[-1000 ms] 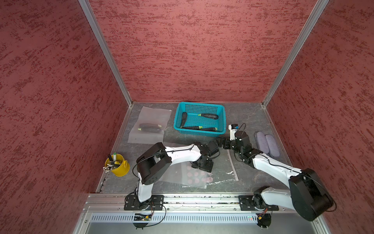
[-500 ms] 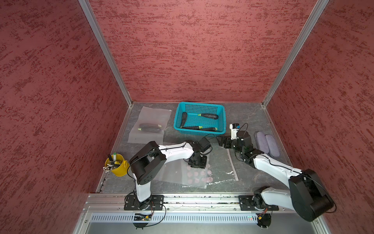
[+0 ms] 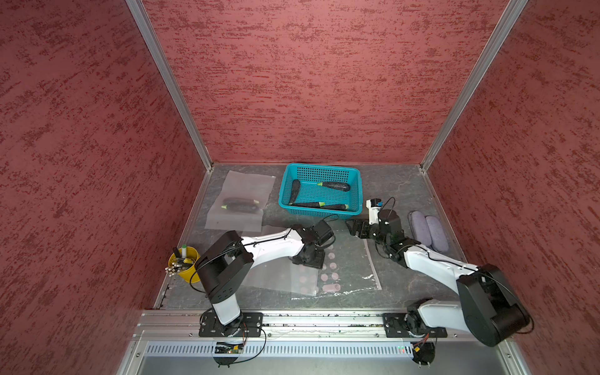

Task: Place the eggplant in a zip-top bag and seal the zipper
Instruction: Pick up the zipper food storage bag at the center of the board.

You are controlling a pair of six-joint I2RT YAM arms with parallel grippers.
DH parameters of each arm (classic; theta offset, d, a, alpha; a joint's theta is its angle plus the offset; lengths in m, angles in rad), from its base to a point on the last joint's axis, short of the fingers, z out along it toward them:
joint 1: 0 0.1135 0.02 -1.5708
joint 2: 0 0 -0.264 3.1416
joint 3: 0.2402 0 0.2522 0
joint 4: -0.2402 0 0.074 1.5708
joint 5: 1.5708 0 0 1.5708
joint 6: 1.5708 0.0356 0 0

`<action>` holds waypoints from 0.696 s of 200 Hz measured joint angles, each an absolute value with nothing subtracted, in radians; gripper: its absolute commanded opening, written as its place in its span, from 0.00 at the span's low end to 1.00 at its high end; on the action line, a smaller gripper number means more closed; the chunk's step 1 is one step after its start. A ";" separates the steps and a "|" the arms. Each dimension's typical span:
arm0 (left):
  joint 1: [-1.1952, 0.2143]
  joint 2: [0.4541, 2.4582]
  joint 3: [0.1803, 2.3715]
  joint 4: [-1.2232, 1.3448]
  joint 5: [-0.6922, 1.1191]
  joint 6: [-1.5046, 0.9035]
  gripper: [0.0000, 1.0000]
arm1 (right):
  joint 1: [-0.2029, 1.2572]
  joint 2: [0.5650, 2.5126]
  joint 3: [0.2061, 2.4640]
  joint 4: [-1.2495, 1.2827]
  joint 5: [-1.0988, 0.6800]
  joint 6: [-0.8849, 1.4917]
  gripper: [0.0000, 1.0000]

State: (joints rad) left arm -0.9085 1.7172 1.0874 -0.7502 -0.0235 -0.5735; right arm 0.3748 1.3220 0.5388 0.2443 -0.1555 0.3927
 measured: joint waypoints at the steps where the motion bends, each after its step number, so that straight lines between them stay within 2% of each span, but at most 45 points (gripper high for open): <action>1: -0.908 1.716 1.087 -0.750 -0.025 -0.572 0.71 | 0.375 1.323 0.539 0.245 -0.156 0.393 0.95; 86: -0.905 1.724 1.106 -0.741 -0.054 -0.522 0.78 | 0.368 1.349 0.513 0.273 -0.177 0.392 0.95; 116: -0.905 1.758 1.078 -0.711 -0.041 -0.522 0.77 | 0.368 1.363 0.511 0.286 -0.187 0.393 0.95; 139: -0.905 1.773 1.073 -0.702 -0.035 -0.519 0.72 | 0.368 1.371 0.509 0.289 -0.192 0.393 0.95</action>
